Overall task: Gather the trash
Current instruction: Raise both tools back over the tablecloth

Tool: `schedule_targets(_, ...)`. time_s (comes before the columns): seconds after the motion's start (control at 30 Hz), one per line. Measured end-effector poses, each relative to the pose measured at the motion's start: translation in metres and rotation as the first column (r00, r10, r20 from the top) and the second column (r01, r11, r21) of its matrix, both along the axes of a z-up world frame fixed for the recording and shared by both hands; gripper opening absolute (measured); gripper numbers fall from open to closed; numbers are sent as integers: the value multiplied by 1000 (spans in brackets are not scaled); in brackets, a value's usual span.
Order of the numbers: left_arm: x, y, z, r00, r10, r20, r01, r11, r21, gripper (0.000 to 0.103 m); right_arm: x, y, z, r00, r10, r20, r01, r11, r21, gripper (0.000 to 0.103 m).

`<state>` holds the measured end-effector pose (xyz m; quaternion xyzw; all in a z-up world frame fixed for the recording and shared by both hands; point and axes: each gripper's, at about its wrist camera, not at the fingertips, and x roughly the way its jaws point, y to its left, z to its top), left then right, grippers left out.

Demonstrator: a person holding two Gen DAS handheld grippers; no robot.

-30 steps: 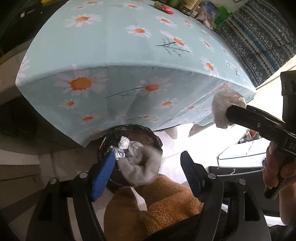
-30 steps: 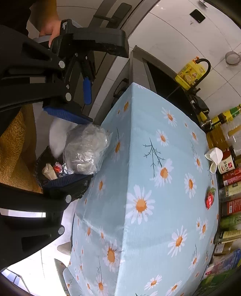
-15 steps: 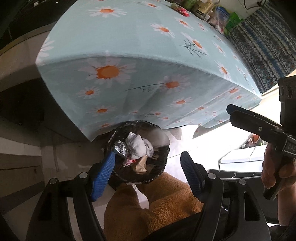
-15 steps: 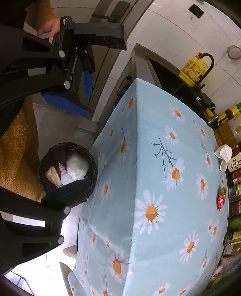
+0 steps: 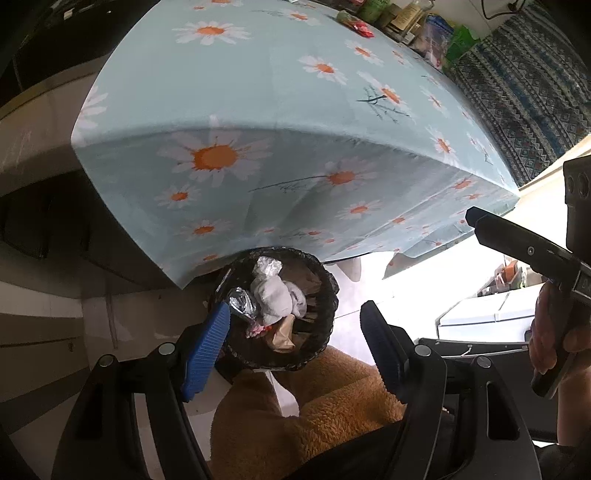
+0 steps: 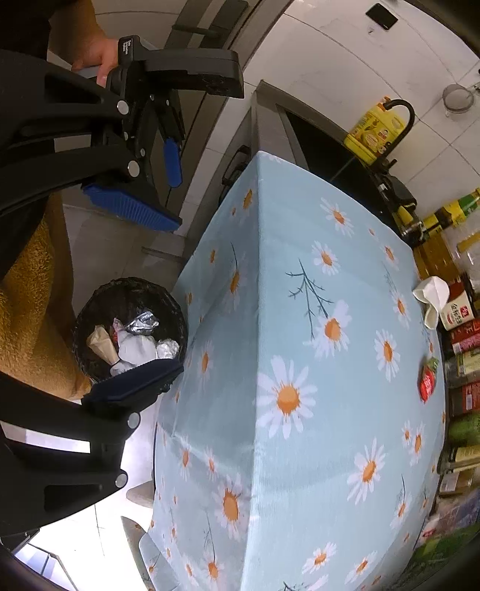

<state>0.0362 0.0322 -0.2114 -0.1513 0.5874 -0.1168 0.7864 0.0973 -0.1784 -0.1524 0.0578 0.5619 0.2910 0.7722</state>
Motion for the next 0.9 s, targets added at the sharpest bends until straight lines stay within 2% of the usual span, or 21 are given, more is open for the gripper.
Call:
schedule_targets(0.33, 7, -1, 32, 996, -31, 84, 32, 999, -18, 71, 8, -4, 31, 997, -28, 75, 31, 999, -42, 72)
schedule_targets(0.47, 13, 0, 47, 992, -20, 122, 23, 1000, -19, 71, 22, -5, 43, 993, -26, 118, 32, 998, -54, 79)
schedule_targets(0.63, 24, 0, 62, 987, 11, 160, -7, 1000, -25, 71, 65, -1, 53, 986, 4, 165, 8, 998, -67, 80)
schedule_targets(0.67, 27, 0, 66, 985, 25, 170, -21, 999, -25, 71, 77, 1, 55, 985, 13, 174, -2, 998, -63, 83)
schedule_targets(0.9, 51, 5, 93, 964, 153, 218, -154, 988, -14, 71, 159, 12, 66, 969, 83, 232, -72, 996, -57, 85)
